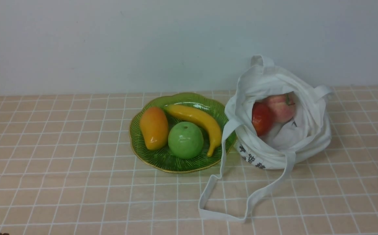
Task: Take the fruit out of the bag on the brown coffee tablecloth and place them on the plate.
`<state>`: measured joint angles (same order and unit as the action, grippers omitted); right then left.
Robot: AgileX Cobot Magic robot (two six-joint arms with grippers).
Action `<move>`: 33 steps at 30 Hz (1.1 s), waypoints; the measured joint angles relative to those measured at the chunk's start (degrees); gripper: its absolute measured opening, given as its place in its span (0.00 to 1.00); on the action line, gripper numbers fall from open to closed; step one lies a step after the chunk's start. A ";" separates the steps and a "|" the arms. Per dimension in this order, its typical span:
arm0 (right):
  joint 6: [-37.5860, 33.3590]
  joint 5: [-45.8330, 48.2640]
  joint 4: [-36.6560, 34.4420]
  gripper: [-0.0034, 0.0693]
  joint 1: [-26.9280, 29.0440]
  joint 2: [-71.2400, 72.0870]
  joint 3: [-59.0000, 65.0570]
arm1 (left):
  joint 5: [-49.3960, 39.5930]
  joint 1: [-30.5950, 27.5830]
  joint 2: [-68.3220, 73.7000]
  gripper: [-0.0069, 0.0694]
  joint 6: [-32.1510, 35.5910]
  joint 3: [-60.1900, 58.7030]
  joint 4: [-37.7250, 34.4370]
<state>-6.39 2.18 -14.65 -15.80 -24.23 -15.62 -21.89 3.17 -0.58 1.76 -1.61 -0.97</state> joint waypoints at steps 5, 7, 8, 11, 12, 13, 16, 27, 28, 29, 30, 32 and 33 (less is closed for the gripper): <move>0.00 -0.05 0.00 0.03 0.00 0.00 0.08 | 0.00 0.00 0.00 0.08 0.00 0.00 0.00; 0.00 -0.22 0.10 0.03 0.00 0.26 0.64 | 0.00 0.00 0.00 0.08 0.00 0.00 0.00; 0.00 -0.22 0.18 0.03 0.00 0.26 0.74 | 0.00 0.00 0.00 0.08 0.00 0.00 0.00; 0.00 0.73 4.84 0.03 0.08 4.47 3.97 | 0.00 0.00 0.00 0.08 0.00 0.00 0.00; 0.16 1.09 5.45 0.03 0.27 5.76 4.65 | 0.00 0.00 0.00 0.08 0.00 0.00 0.00; 0.56 1.75 6.85 0.03 0.65 7.10 5.81 | 0.00 0.00 0.00 0.08 0.00 0.00 0.00; 2.85 4.88 9.24 0.03 3.21 11.54 9.02 | 0.00 0.00 0.00 0.08 0.00 0.00 0.00; 7.51 16.61 10.53 0.03 10.99 24.32 17.16 | 0.00 0.00 0.00 0.08 0.00 0.00 0.00; 7.51 16.79 10.53 0.03 11.18 24.66 17.25 | 0.00 0.00 0.00 0.08 0.00 0.00 0.00; 7.51 17.19 10.53 0.03 11.25 24.67 17.25 | 0.00 0.00 0.00 0.08 0.00 0.00 0.00; 7.51 17.44 10.53 0.03 11.30 24.67 17.25 | 0.00 0.00 0.00 0.08 0.00 0.00 0.00; 7.51 18.28 10.54 0.03 11.30 24.67 17.19 | 0.00 0.00 0.00 0.08 0.00 0.00 0.00; 7.51 18.35 10.54 0.03 11.32 24.67 17.15 | 0.00 0.00 0.00 0.08 0.00 0.00 0.00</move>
<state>1.12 20.53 -4.11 -4.48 0.44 1.53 -21.89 3.17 -0.58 1.76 -1.61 -0.97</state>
